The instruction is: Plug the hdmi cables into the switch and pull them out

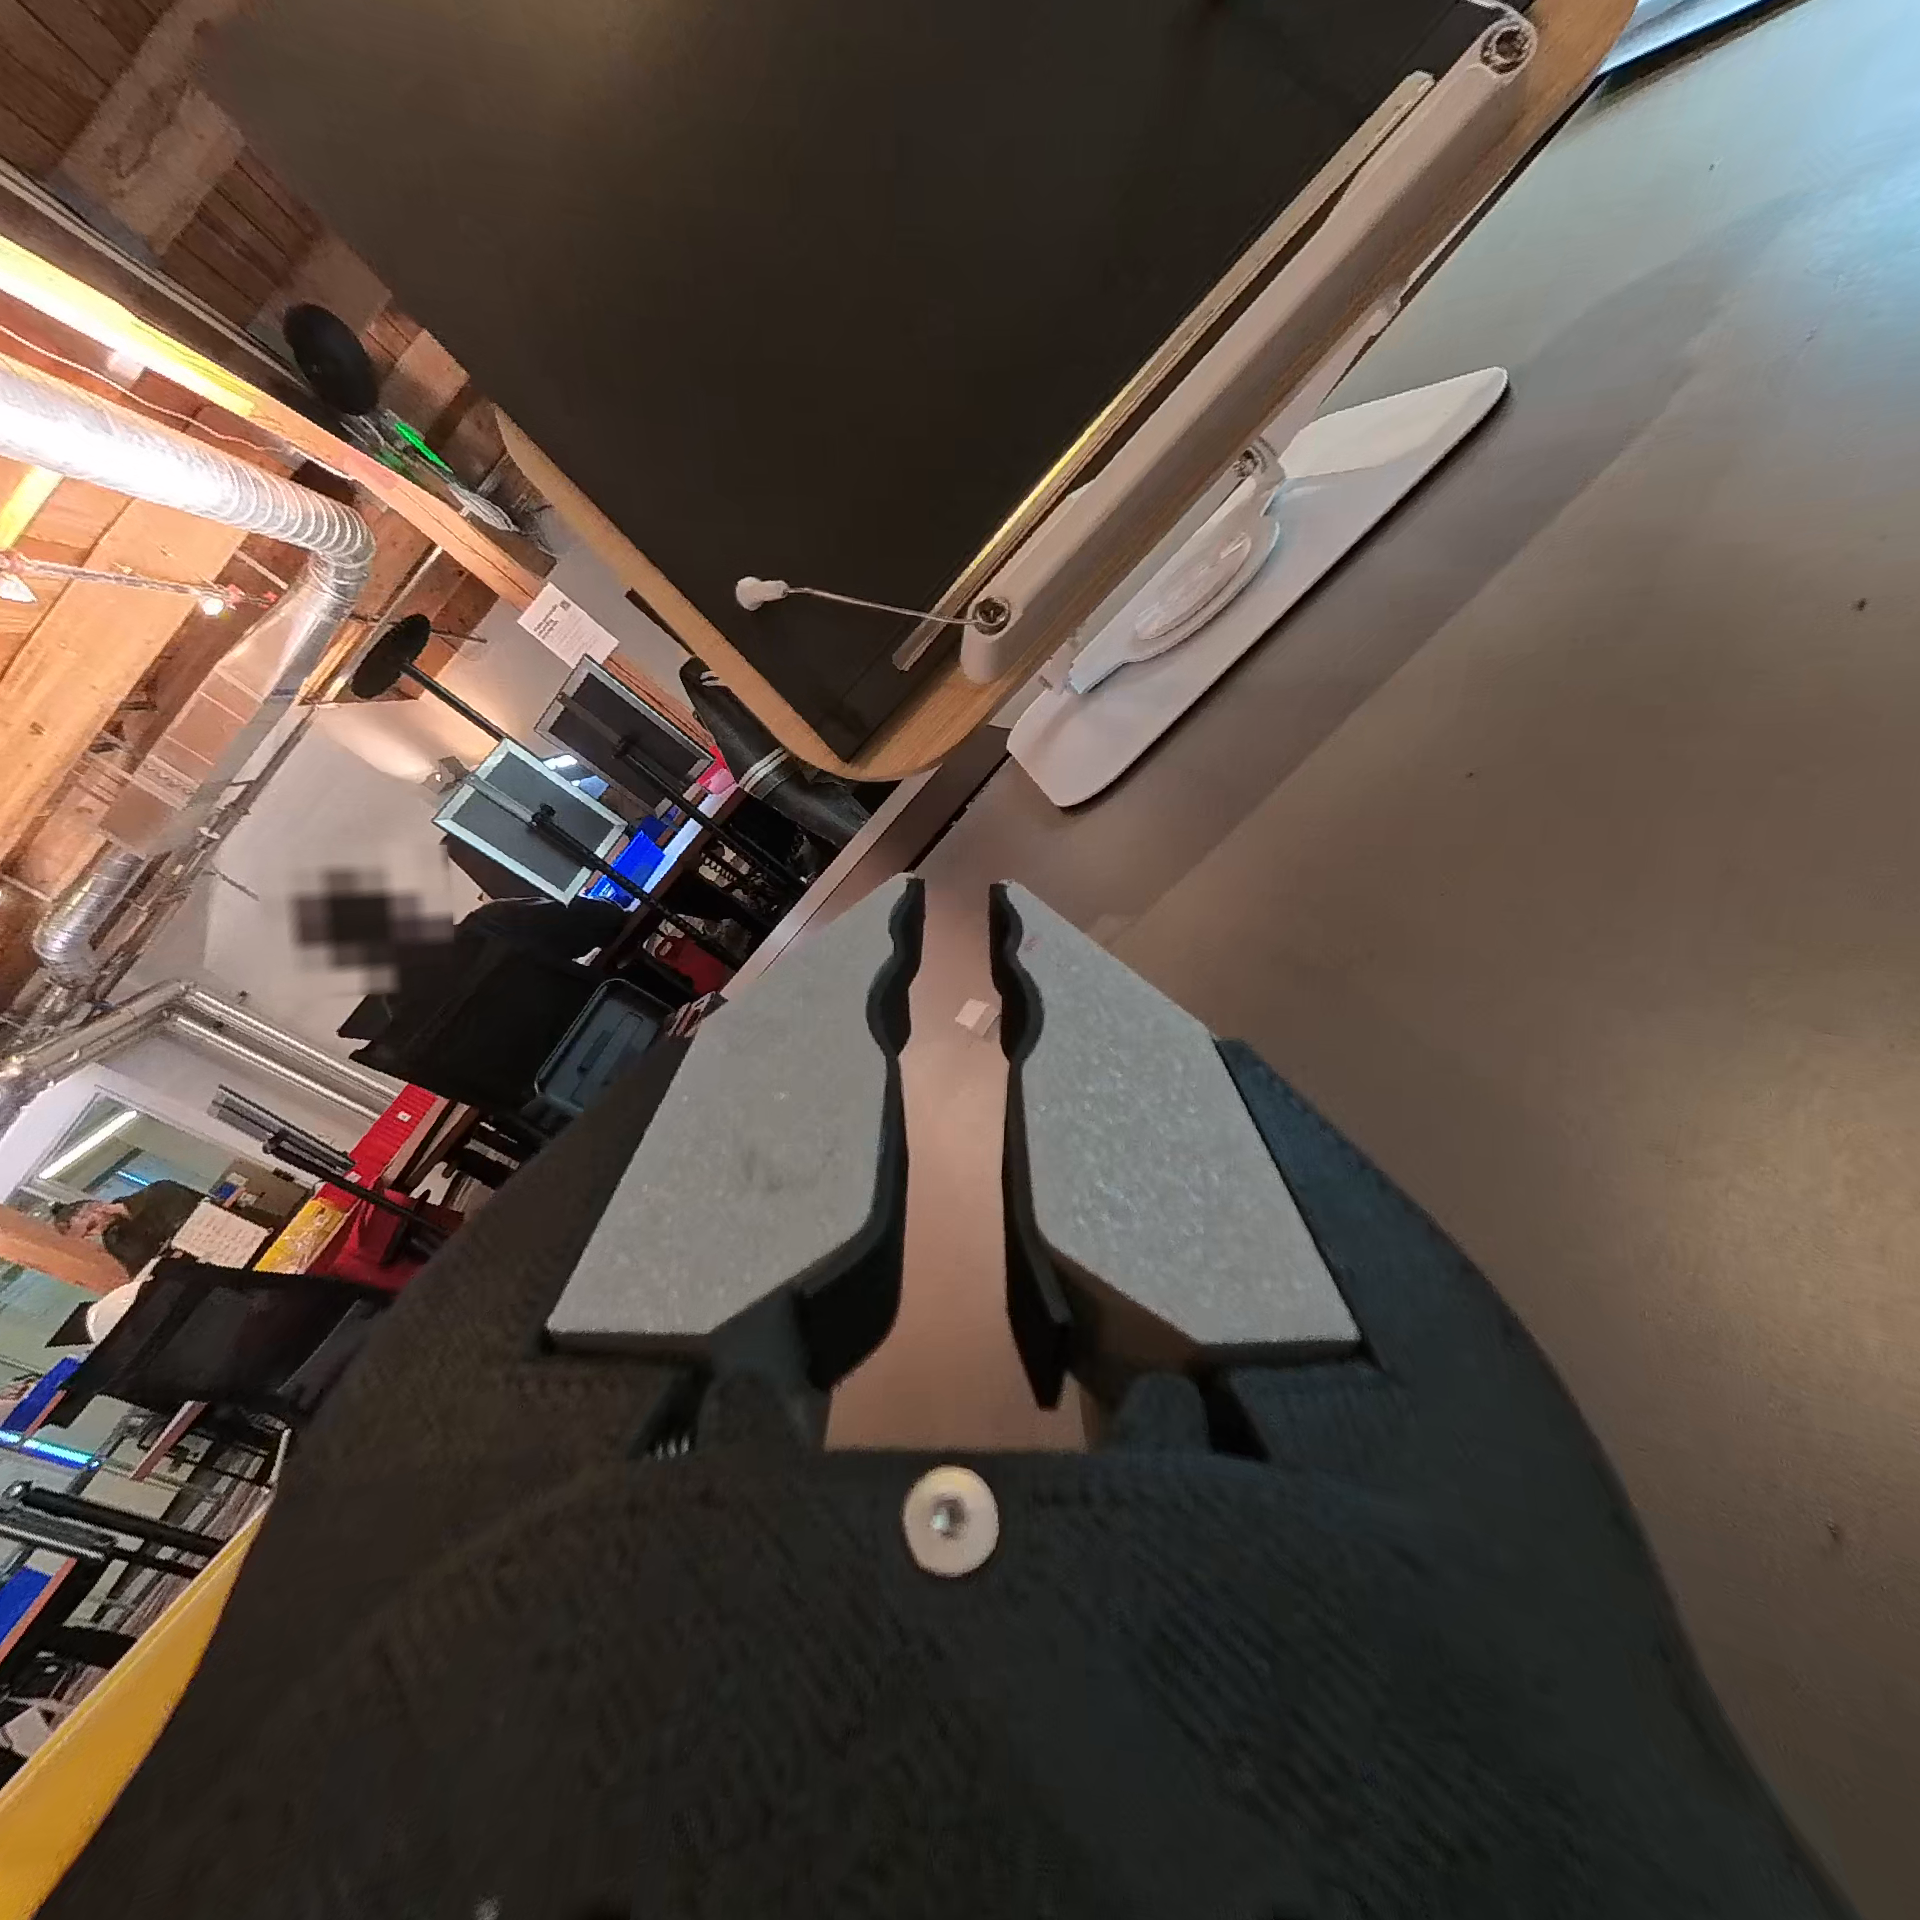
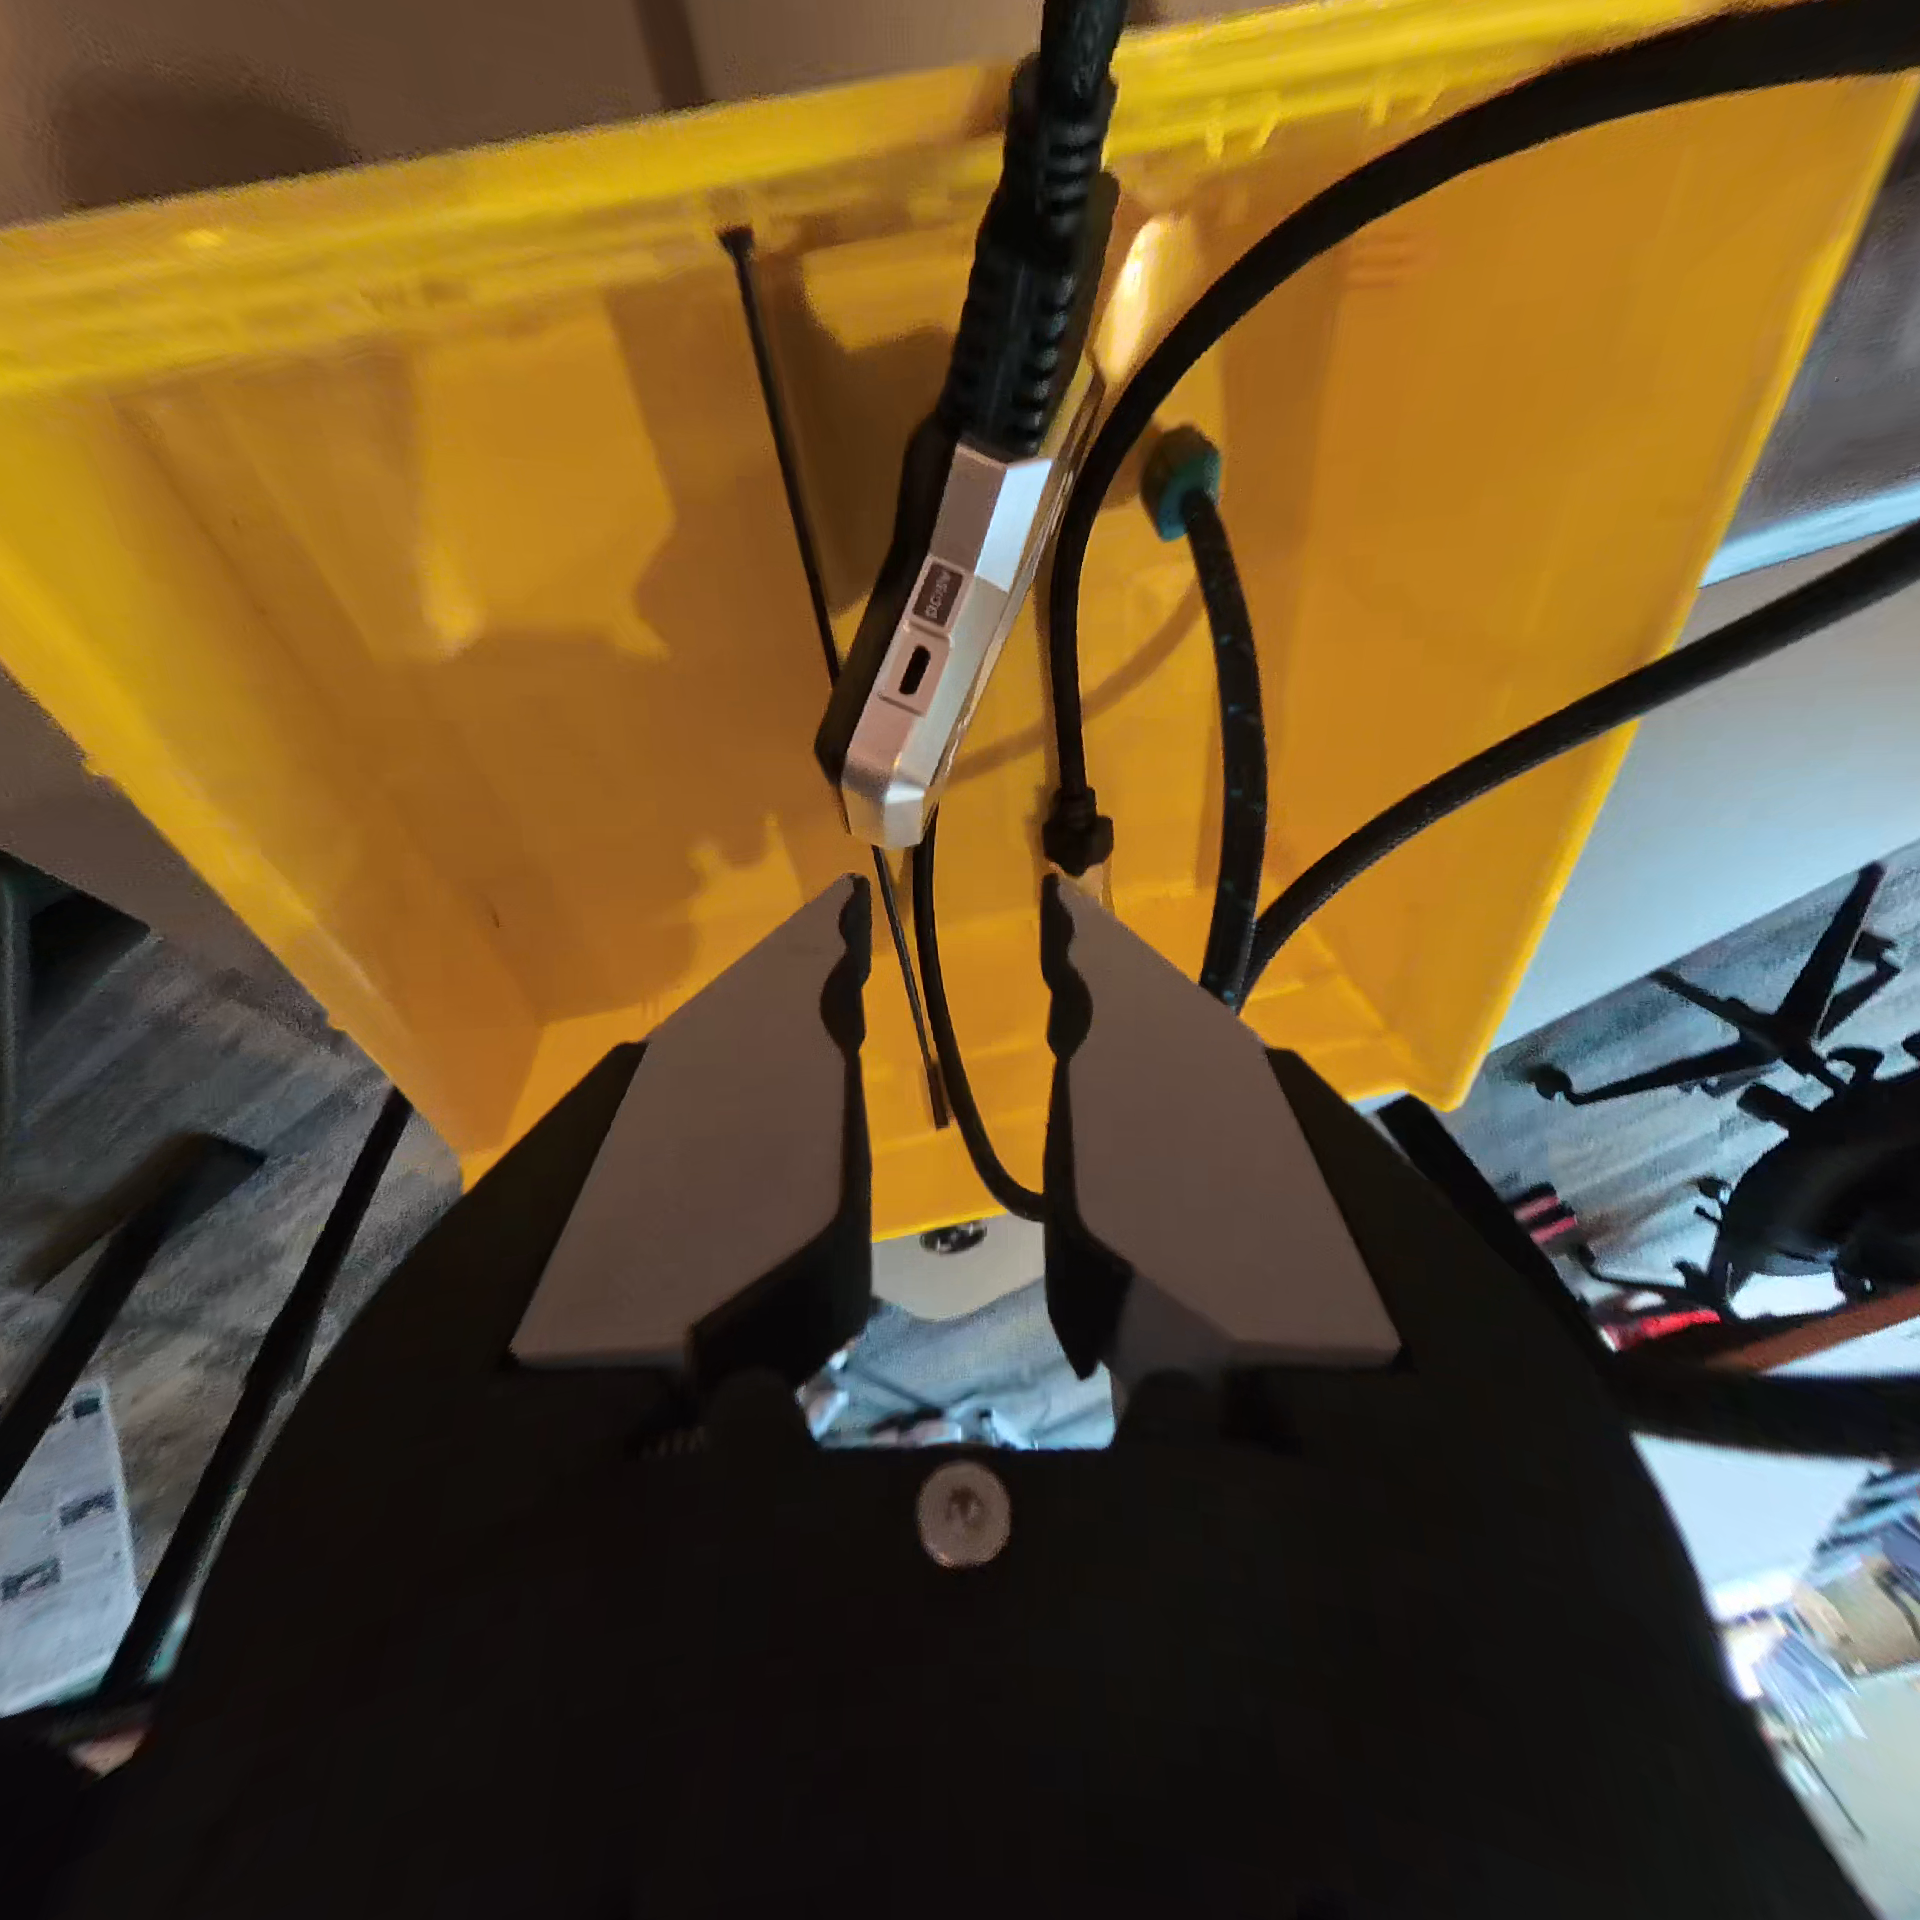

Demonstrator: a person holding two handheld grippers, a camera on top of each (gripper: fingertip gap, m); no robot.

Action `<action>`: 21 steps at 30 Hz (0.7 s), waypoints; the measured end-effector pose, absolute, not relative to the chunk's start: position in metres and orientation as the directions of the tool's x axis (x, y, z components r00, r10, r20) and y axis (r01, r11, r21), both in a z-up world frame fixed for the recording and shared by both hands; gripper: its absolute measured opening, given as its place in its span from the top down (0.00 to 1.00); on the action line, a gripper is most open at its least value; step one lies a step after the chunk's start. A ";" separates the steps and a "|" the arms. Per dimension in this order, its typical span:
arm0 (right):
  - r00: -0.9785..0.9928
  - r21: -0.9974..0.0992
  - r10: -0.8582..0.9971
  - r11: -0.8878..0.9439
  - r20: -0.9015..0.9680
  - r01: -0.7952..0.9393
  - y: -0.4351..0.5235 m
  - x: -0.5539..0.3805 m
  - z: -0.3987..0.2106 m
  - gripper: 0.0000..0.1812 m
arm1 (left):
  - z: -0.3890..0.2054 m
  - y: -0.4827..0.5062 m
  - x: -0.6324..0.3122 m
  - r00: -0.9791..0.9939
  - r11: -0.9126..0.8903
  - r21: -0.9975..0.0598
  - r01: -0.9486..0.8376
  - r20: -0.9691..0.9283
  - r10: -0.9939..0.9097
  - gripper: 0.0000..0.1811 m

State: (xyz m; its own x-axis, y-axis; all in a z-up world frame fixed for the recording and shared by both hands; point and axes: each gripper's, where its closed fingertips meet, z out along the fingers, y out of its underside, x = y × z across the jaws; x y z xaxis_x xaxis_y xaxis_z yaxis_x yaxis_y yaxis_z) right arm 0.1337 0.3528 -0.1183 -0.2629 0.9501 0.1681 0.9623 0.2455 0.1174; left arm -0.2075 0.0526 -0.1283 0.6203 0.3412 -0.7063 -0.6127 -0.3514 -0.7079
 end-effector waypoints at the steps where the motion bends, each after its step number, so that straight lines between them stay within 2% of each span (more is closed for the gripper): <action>1: -0.257 0.086 0.951 0.245 0.174 0.966 0.351 0.131 -0.115 0.84 | -0.128 0.052 -0.207 0.623 -0.349 -0.711 -0.611 -0.703 0.342 0.94; 5: -0.216 -0.046 0.946 0.234 0.240 0.971 0.344 0.121 -0.094 0.82 | -0.128 0.052 -0.208 0.629 -0.349 -0.716 -0.605 -0.698 0.342 0.94; 9: -0.142 -0.301 0.960 0.214 0.243 0.929 0.300 0.082 -0.072 0.78 | -0.129 0.055 -0.207 0.631 -0.349 -0.712 -0.609 -0.702 0.332 0.95; 10: -0.124 -0.358 0.964 0.204 0.234 0.911 0.286 0.071 -0.070 0.81 | -0.130 0.056 -0.207 0.629 -0.352 -0.709 -0.611 -0.705 0.328 0.94; 13: -0.162 -0.471 0.963 0.249 0.217 0.846 0.244 0.036 -0.068 0.82 | -0.131 0.057 -0.205 0.623 -0.357 -0.699 -0.619 -0.714 0.319 0.95; 15: -0.220 -0.492 0.945 0.315 0.242 0.812 0.223 0.017 -0.077 0.87 | -0.131 0.055 -0.205 0.621 -0.358 -0.698 -0.620 -0.715 0.320 0.95; 16: -0.264 -0.439 0.928 0.359 0.263 0.824 0.217 0.017 -0.089 0.91 | -0.131 0.054 -0.205 0.621 -0.358 -0.700 -0.618 -0.714 0.323 0.95; 17: -0.317 -0.312 0.901 0.404 0.295 0.860 0.220 0.029 -0.106 1.00 | -0.131 0.053 -0.206 0.622 -0.358 -0.702 -0.615 -0.711 0.326 0.95; 19: -0.438 0.100 0.858 0.427 0.267 0.899 0.234 0.085 -0.138 1.00 | -0.130 0.052 -0.206 0.628 -0.353 -0.710 -0.610 -0.704 0.331 0.95; 21: -0.486 0.323 0.849 0.409 0.209 0.853 0.234 0.123 -0.141 1.00 | -0.130 0.053 -0.206 0.633 -0.350 -0.714 -0.607 -0.700 0.330 0.95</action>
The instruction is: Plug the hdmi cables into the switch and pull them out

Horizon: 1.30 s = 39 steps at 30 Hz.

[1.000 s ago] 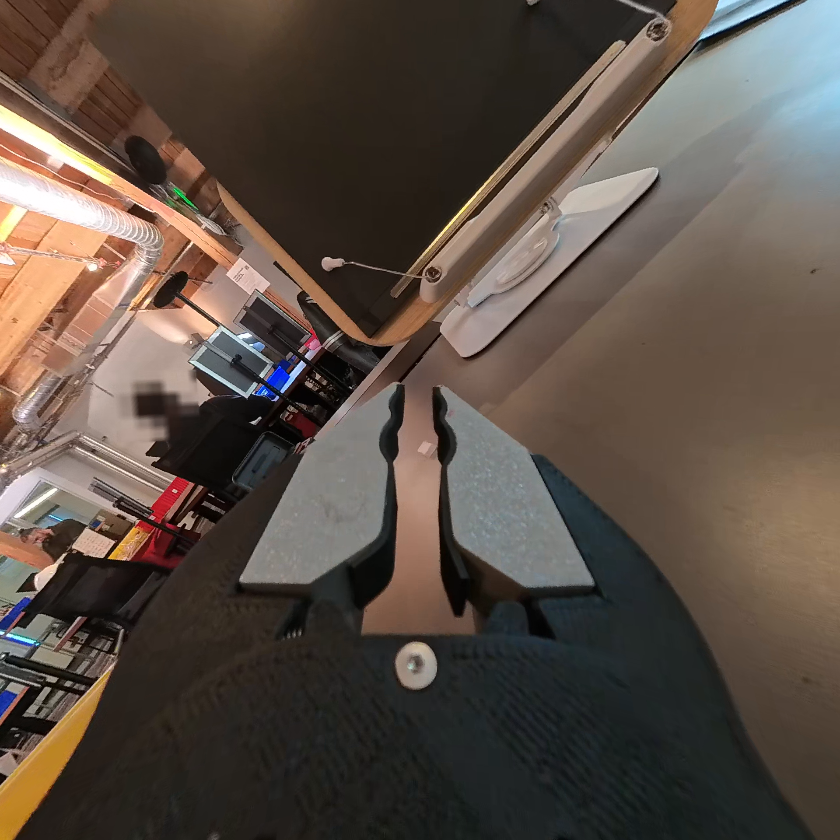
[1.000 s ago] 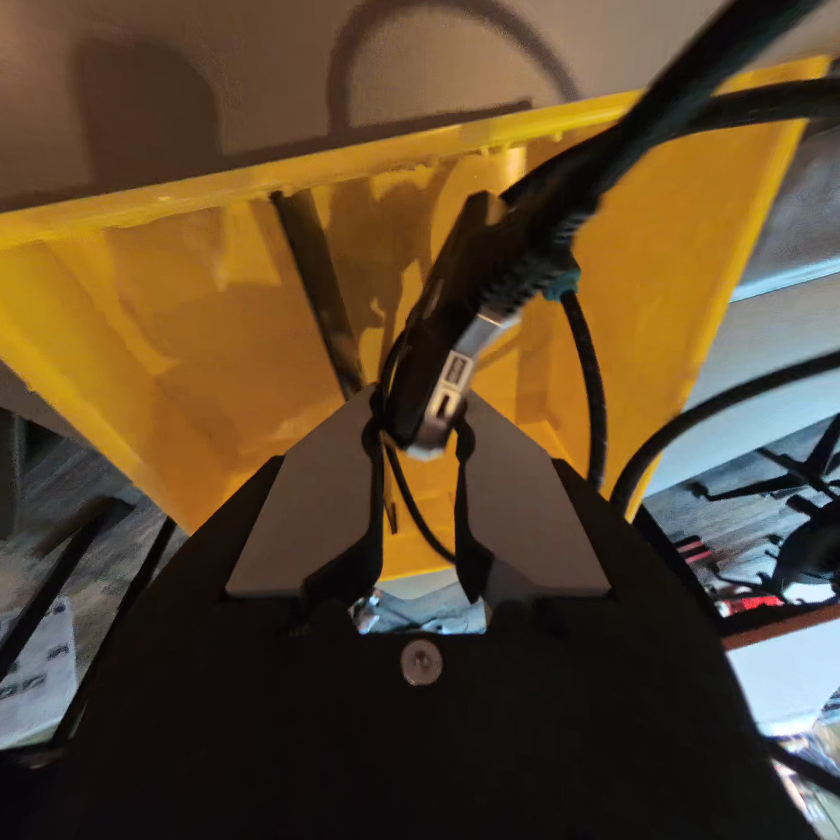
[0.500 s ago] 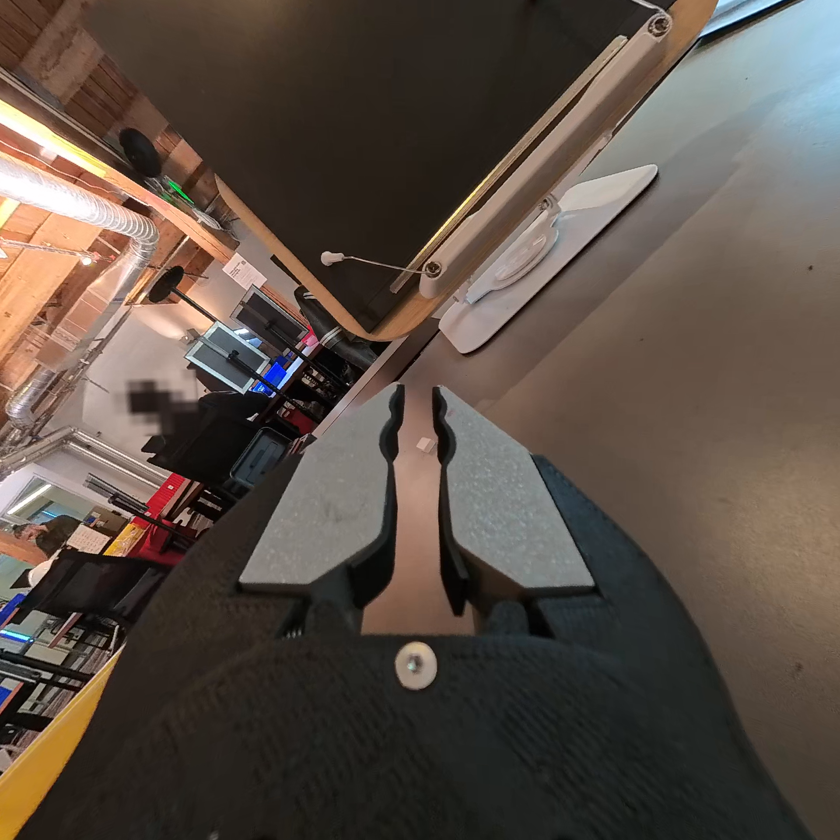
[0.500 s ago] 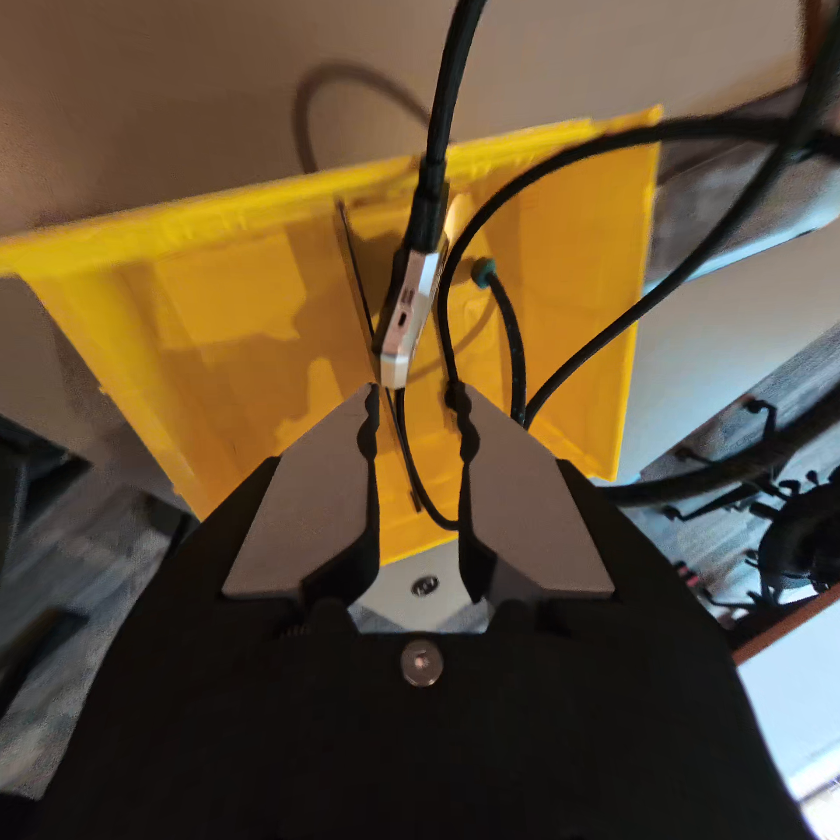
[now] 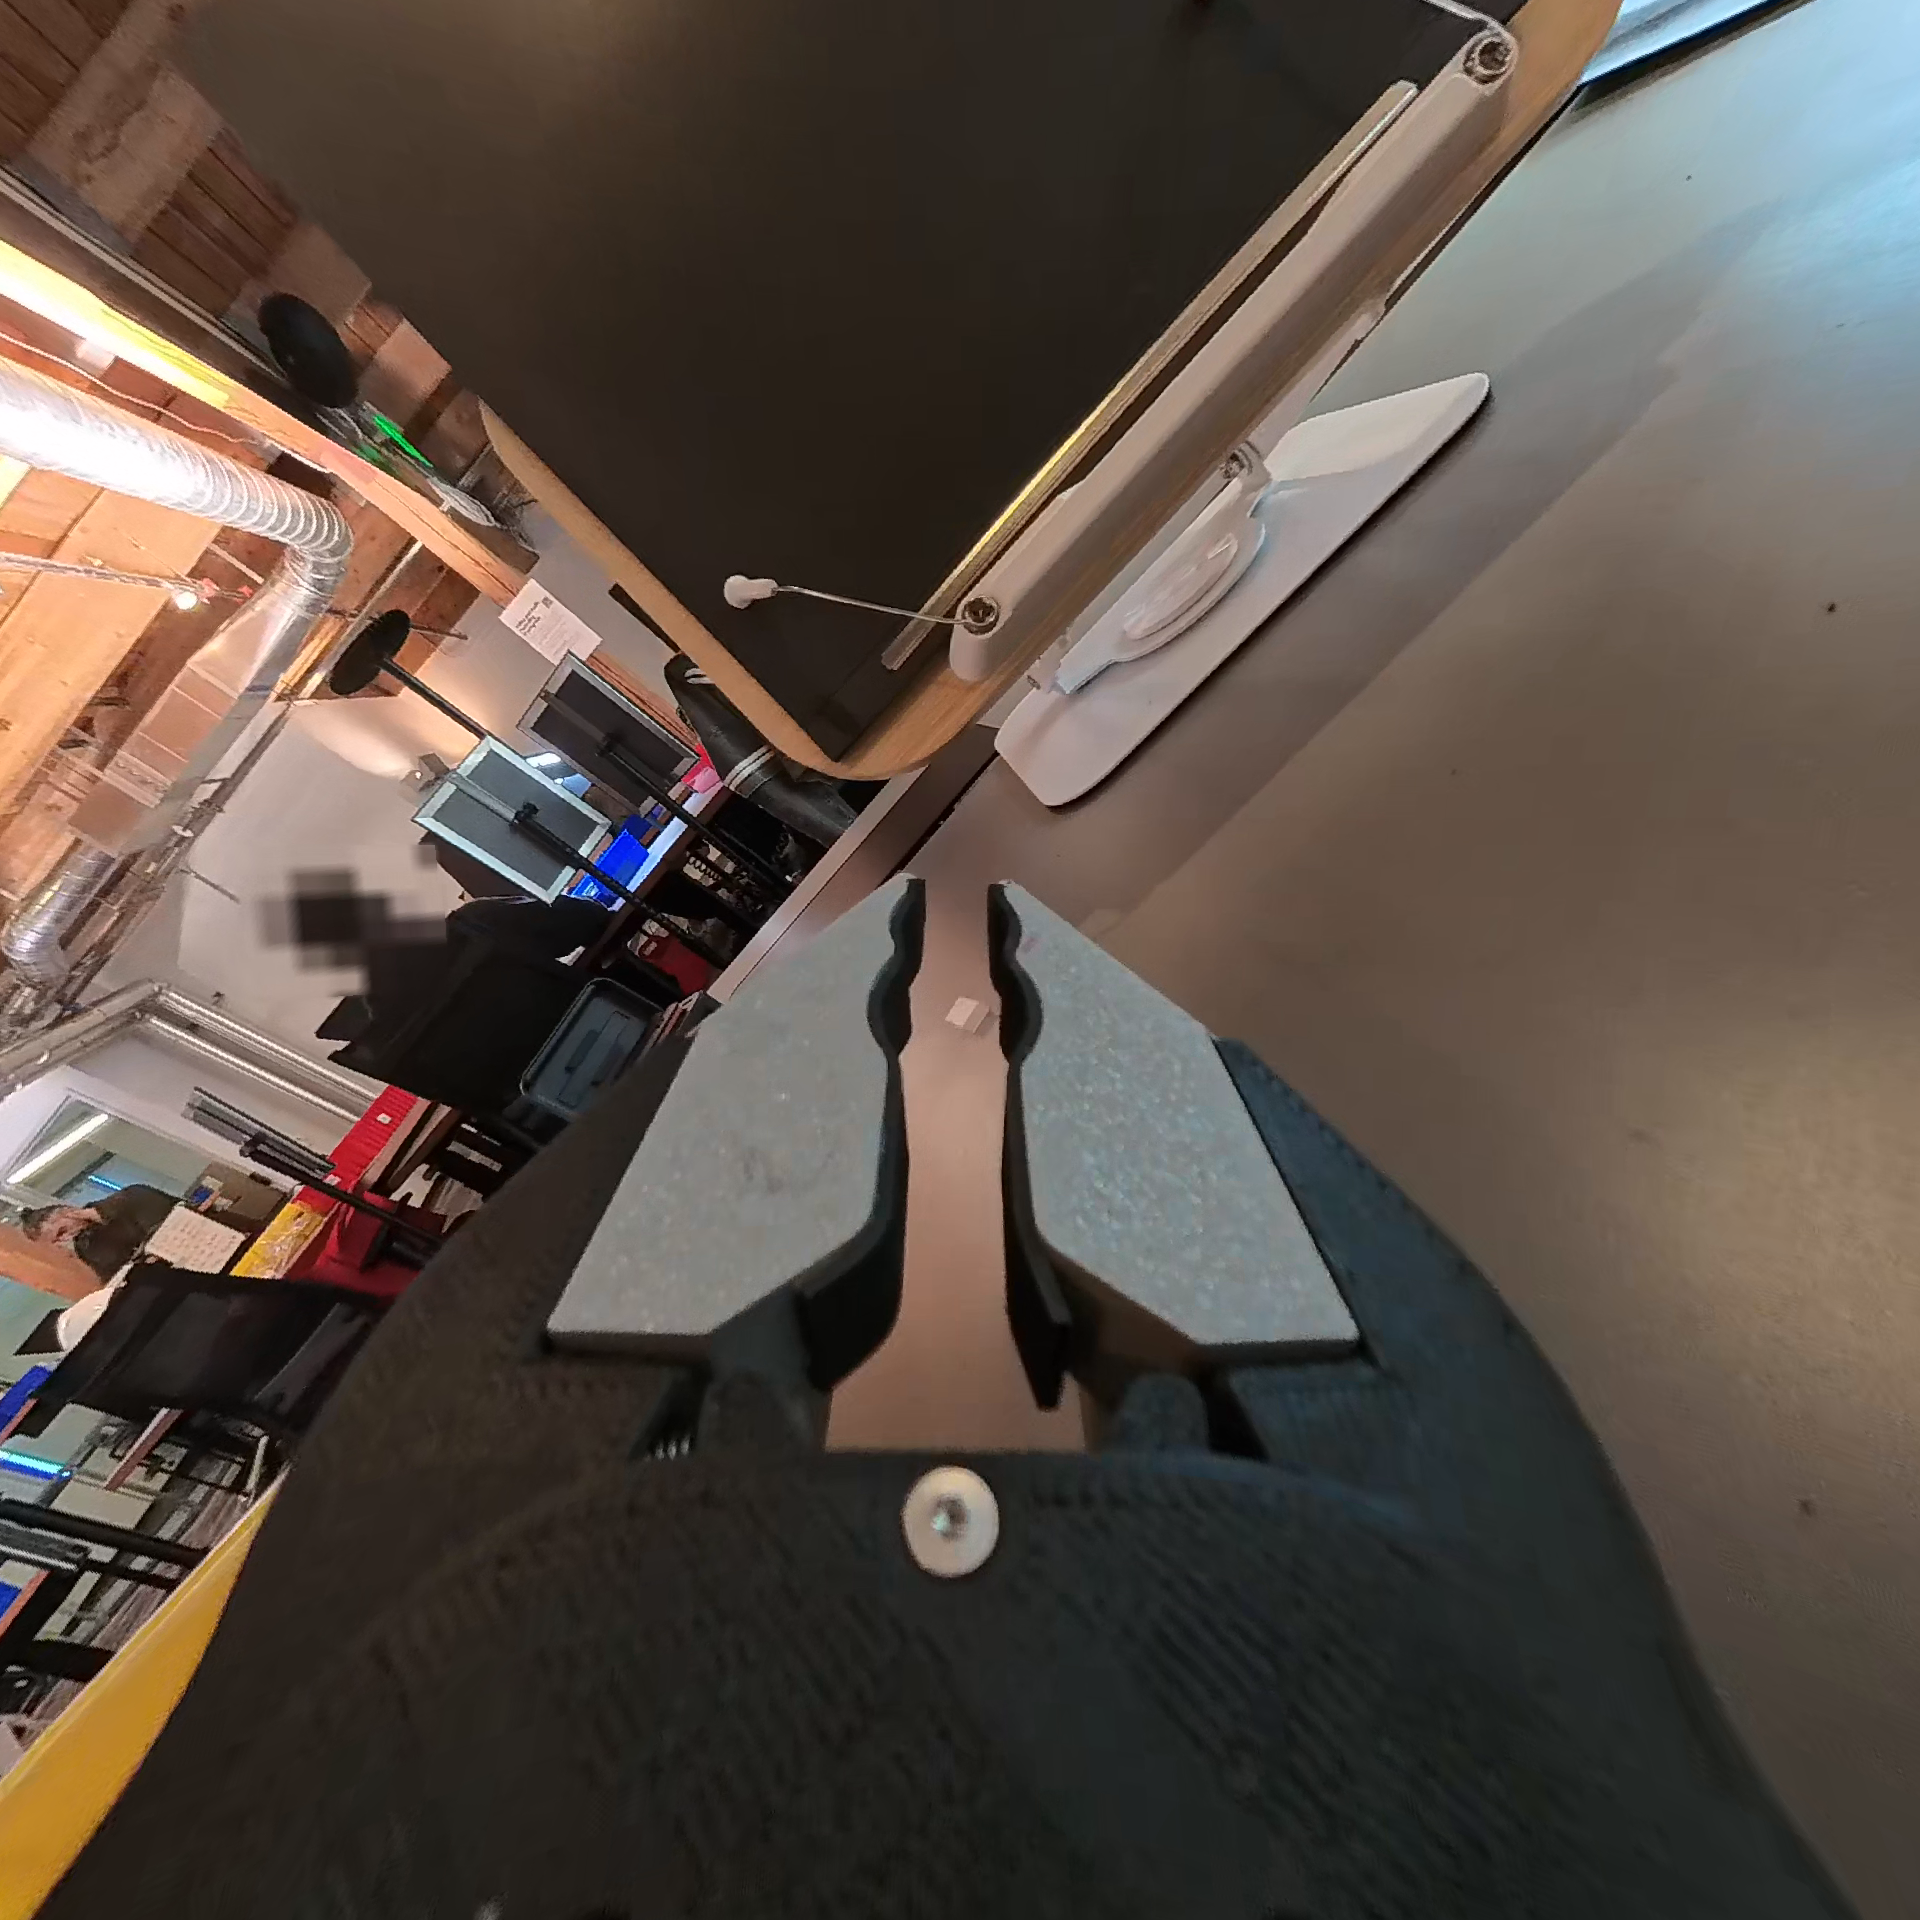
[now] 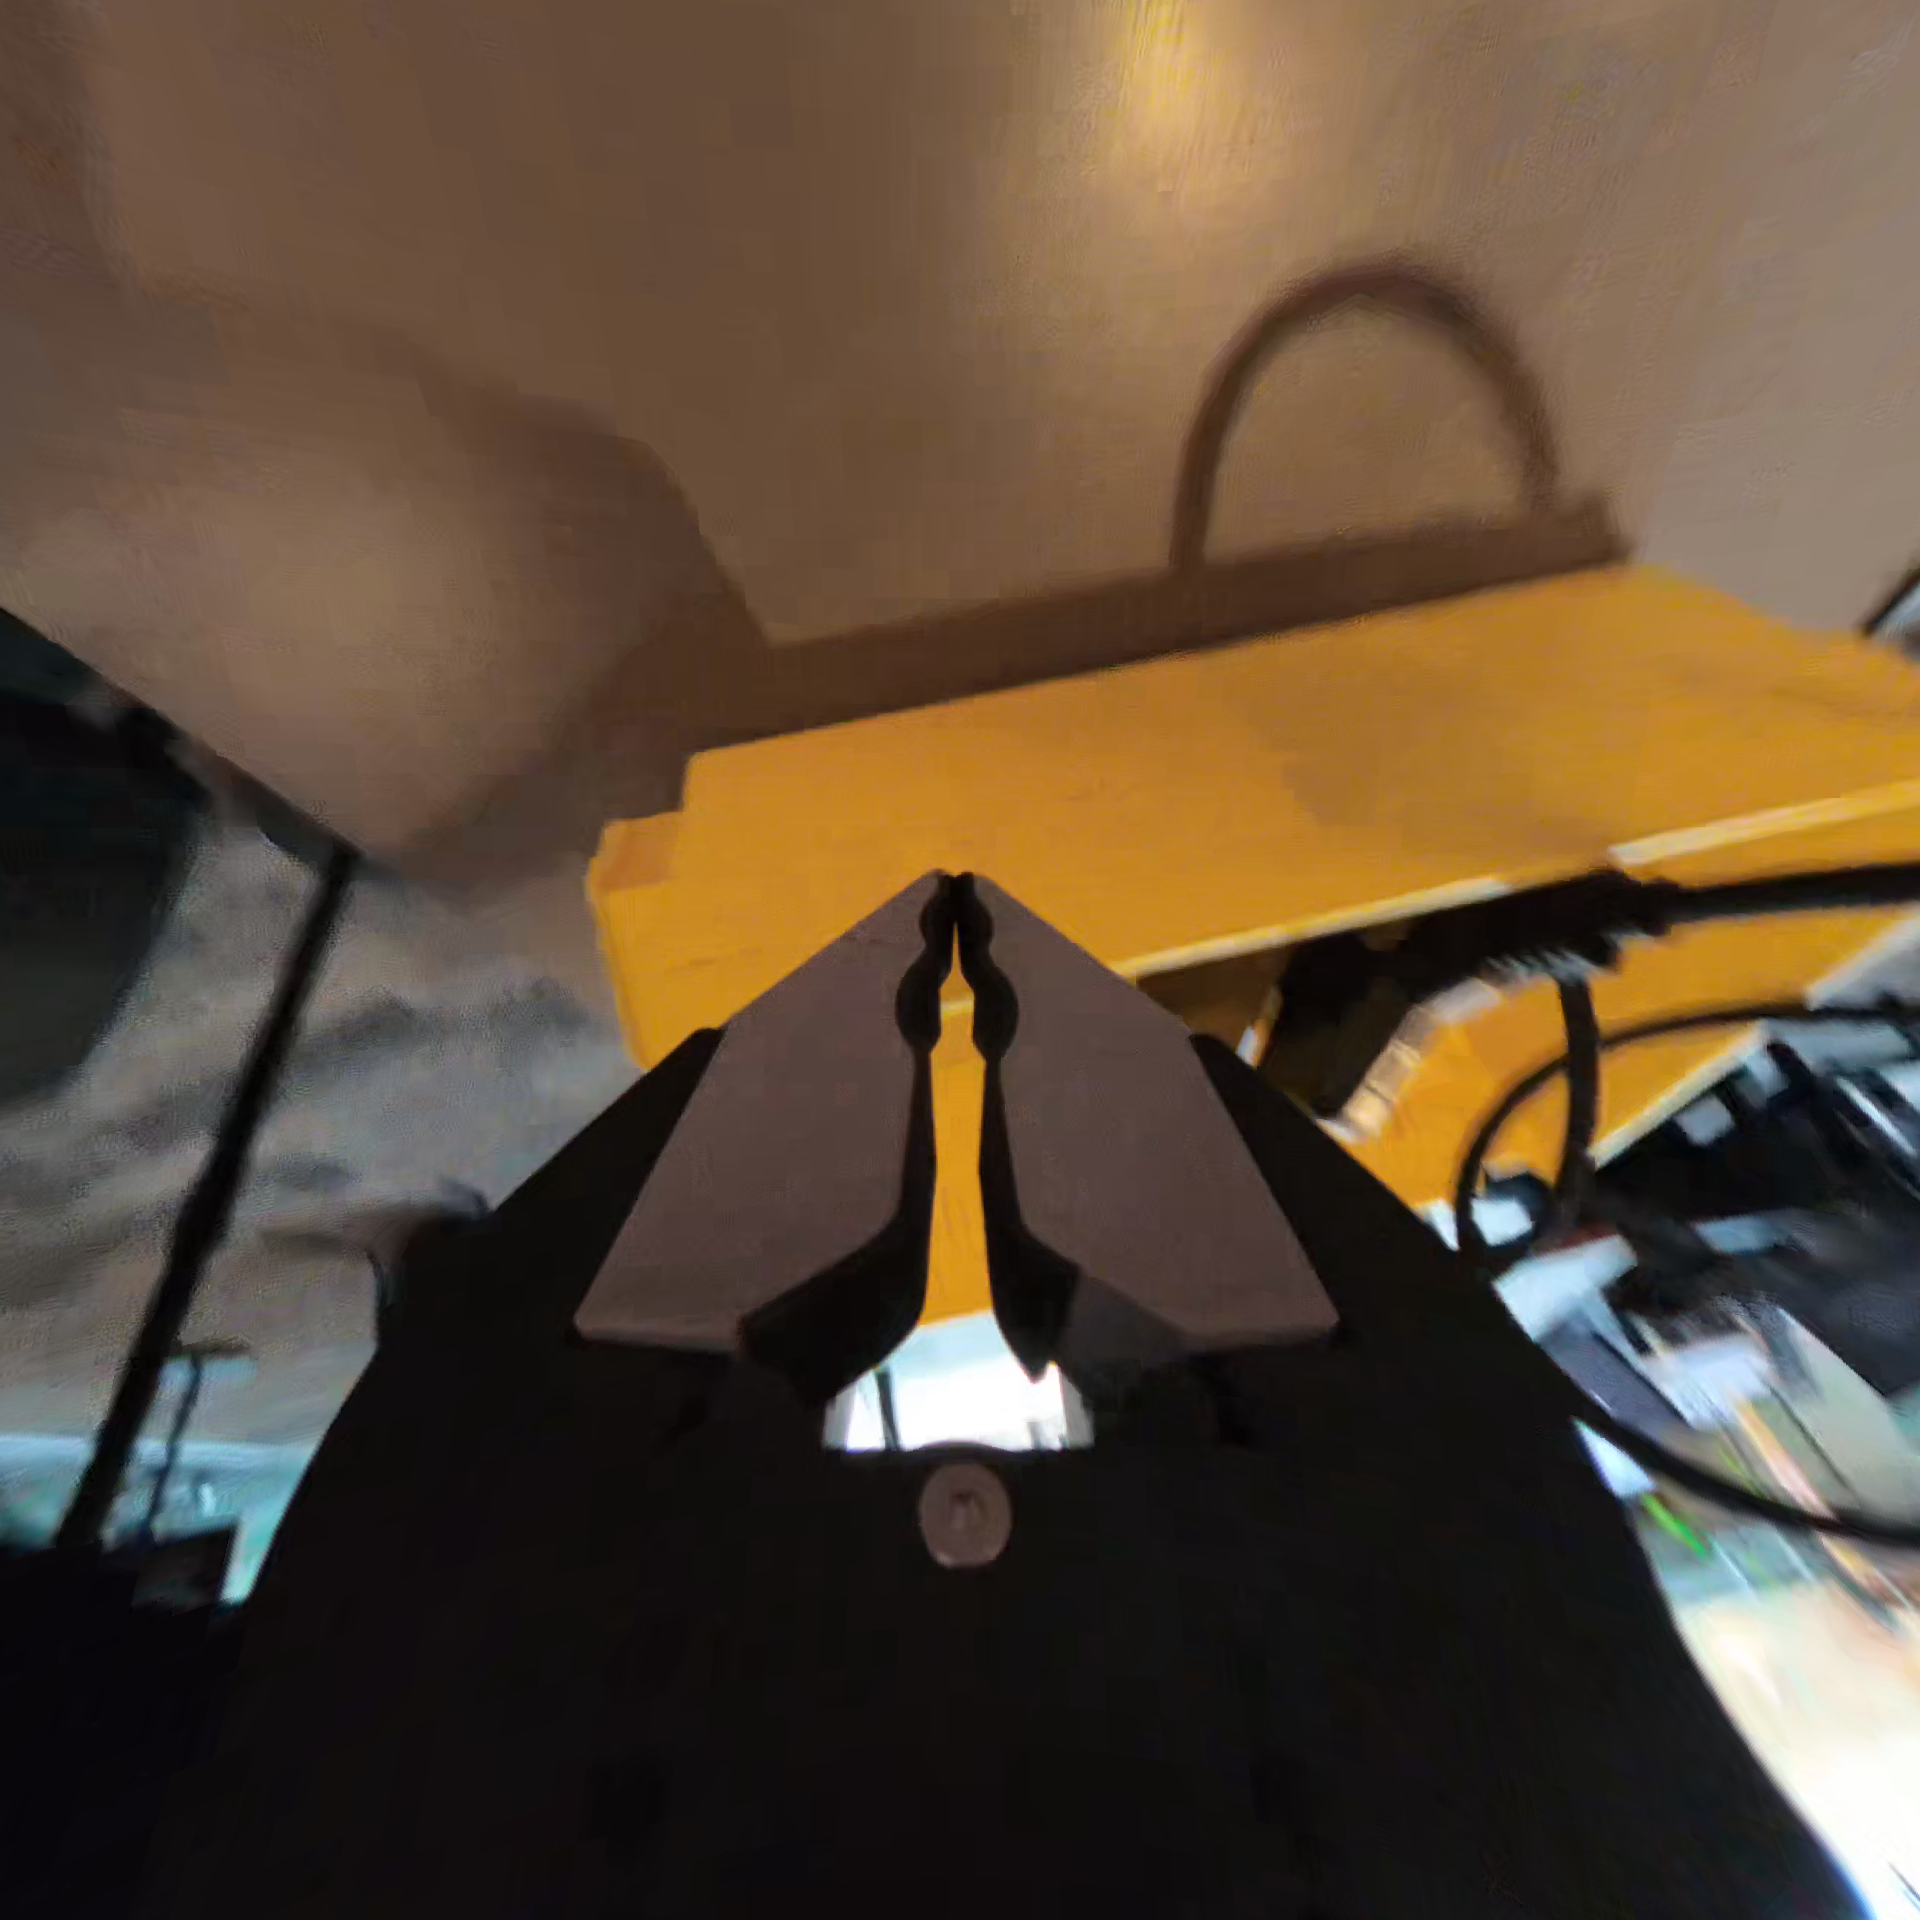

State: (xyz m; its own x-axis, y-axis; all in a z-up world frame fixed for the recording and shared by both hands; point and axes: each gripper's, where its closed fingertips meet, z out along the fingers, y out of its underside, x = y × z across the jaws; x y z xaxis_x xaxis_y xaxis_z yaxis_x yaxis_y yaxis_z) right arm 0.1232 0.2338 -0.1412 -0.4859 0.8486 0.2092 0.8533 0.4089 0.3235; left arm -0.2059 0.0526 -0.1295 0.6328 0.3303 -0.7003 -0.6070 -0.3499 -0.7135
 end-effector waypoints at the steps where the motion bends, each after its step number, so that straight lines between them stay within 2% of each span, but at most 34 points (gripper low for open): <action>1: -0.515 0.372 0.816 0.407 0.262 0.834 0.242 0.127 -0.136 1.00 | -0.130 0.054 -0.206 0.634 -0.350 -0.713 -0.608 -0.701 0.326 0.95; 2: -0.528 0.354 0.792 0.420 0.306 0.836 0.244 0.121 -0.133 1.00 | -0.130 0.055 -0.205 0.634 -0.350 -0.711 -0.610 -0.703 0.323 0.95; 5: -0.460 0.189 0.846 0.422 0.270 0.887 0.222 0.104 -0.128 1.00 | -0.131 0.057 -0.202 0.630 -0.349 -0.701 -0.621 -0.712 0.310 0.95; 9: -0.407 0.018 0.854 0.424 0.324 0.905 0.207 0.087 -0.117 1.00 | -0.131 0.055 -0.201 0.625 -0.352 -0.694 -0.628 -0.719 0.304 0.95; 11: -0.340 -0.029 0.860 0.379 0.382 0.925 0.212 0.096 -0.111 1.00 | -0.131 0.054 -0.200 0.627 -0.351 -0.695 -0.628 -0.718 0.302 0.95; 16: -0.109 -0.220 0.932 0.194 0.347 0.956 0.227 0.159 -0.100 1.00 | -0.132 0.056 -0.197 0.627 -0.348 -0.690 -0.635 -0.723 0.289 0.95; 17: -0.051 -0.240 0.935 0.142 0.351 0.960 0.235 0.173 -0.099 0.88 | -0.133 0.057 -0.196 0.624 -0.350 -0.684 -0.640 -0.728 0.283 0.95; 18: 0.011 -0.254 0.933 0.087 0.361 0.963 0.244 0.188 -0.099 0.82 | -0.133 0.058 -0.195 0.622 -0.352 -0.679 -0.645 -0.733 0.275 0.95; 23: 0.222 -0.329 0.883 -0.082 0.413 0.941 0.266 0.245 -0.103 0.82 | -0.138 0.060 -0.191 0.610 -0.361 -0.655 -0.664 -0.753 0.246 0.95; 26: 0.248 -0.248 0.905 -0.166 0.346 0.954 0.260 0.264 -0.136 0.81 | -0.136 0.058 -0.193 0.619 -0.358 -0.670 -0.650 -0.741 0.261 0.95; 28: 0.214 -0.245 0.941 -0.149 0.262 0.958 0.250 0.253 -0.158 0.84 | -0.137 0.056 -0.196 0.620 -0.367 -0.673 -0.642 -0.738 0.267 0.95; 29: 0.210 -0.256 0.944 -0.144 0.255 0.956 0.250 0.246 -0.165 0.81 | -0.137 0.055 -0.197 0.618 -0.370 -0.671 -0.642 -0.739 0.269 0.95; 30: 0.210 -0.254 0.948 -0.147 0.240 0.956 0.249 0.242 -0.170 0.86 | -0.137 0.055 -0.197 0.616 -0.371 -0.669 -0.644 -0.741 0.269 0.95; 32: 0.176 -0.280 0.968 -0.122 0.177 0.952 0.236 0.227 -0.174 0.83 | -0.138 0.054 -0.197 0.610 -0.375 -0.664 -0.647 -0.746 0.268 0.95; 34: 0.192 -0.300 0.956 -0.121 0.221 0.946 0.238 0.222 -0.166 0.87 | -0.138 0.053 -0.197 0.608 -0.377 -0.661 -0.648 -0.748 0.267 0.95; 36: 0.240 -0.316 0.927 -0.144 0.289 0.938 0.240 0.222 -0.147 0.77 | -0.139 0.053 -0.197 0.607 -0.382 -0.659 -0.648 -0.750 0.263 0.95; 39: 0.191 -0.432 0.911 -0.016 0.365 0.902 0.206 0.187 -0.107 0.78 | -0.142 0.056 -0.196 0.600 -0.391 -0.644 -0.657 -0.761 0.247 0.95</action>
